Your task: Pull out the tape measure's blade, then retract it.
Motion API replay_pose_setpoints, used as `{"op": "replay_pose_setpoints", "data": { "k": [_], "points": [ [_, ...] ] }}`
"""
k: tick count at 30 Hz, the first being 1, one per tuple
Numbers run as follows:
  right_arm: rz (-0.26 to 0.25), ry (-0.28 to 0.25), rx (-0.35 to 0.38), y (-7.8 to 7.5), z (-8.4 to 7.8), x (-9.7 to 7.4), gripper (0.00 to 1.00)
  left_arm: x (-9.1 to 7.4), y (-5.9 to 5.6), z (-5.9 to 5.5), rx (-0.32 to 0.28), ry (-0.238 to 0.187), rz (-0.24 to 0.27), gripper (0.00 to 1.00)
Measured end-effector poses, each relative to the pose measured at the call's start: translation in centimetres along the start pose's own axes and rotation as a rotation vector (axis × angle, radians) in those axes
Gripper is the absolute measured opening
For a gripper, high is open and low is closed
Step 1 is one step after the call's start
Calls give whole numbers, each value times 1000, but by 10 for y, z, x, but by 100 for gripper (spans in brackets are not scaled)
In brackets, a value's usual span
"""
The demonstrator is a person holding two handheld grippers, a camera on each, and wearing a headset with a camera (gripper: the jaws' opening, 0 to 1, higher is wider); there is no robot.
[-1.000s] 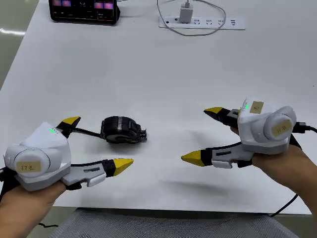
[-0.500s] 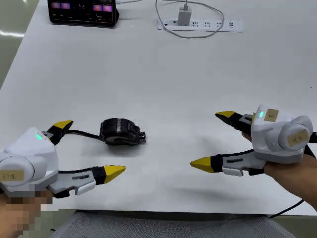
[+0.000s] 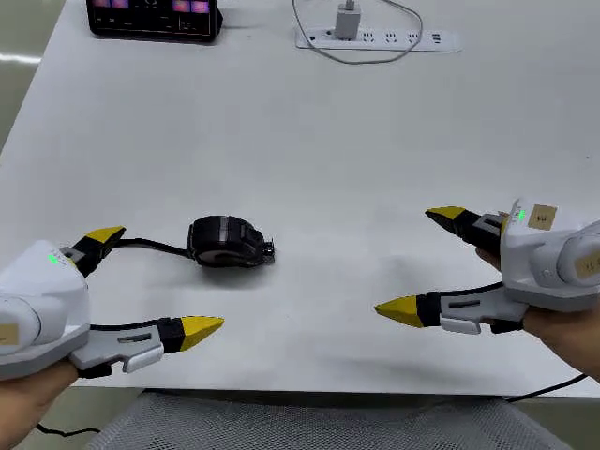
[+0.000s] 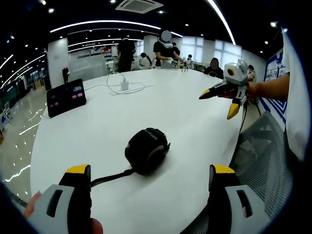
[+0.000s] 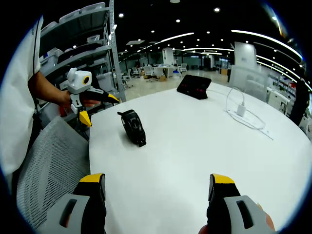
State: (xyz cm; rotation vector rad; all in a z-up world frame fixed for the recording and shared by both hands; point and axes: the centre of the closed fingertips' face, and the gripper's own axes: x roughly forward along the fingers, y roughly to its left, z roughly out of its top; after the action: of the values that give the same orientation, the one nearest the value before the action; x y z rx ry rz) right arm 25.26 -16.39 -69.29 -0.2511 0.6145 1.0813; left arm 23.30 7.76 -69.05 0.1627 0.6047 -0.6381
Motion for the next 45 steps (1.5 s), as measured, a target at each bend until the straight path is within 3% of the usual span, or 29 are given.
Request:
{"op": "replay_pose_setpoints", "data": {
  "k": [16, 20, 29, 45],
  "points": [
    [-33, 19, 28, -3, -20, -25, 90, -12, 3, -5, 32, 17, -16, 99],
    [-33, 27, 26, 1, -26, -31, 91, -14, 6, -8, 89, 32, -11, 99],
    [-34, 49, 29, 4, -41, -40, 92, -15, 3, -12, 147, 47, -26, 99],
    [-29, 78, 37, 6, -52, -46, 94, -20, 4, -21, 133, 69, -48, 99]
  ]
}}
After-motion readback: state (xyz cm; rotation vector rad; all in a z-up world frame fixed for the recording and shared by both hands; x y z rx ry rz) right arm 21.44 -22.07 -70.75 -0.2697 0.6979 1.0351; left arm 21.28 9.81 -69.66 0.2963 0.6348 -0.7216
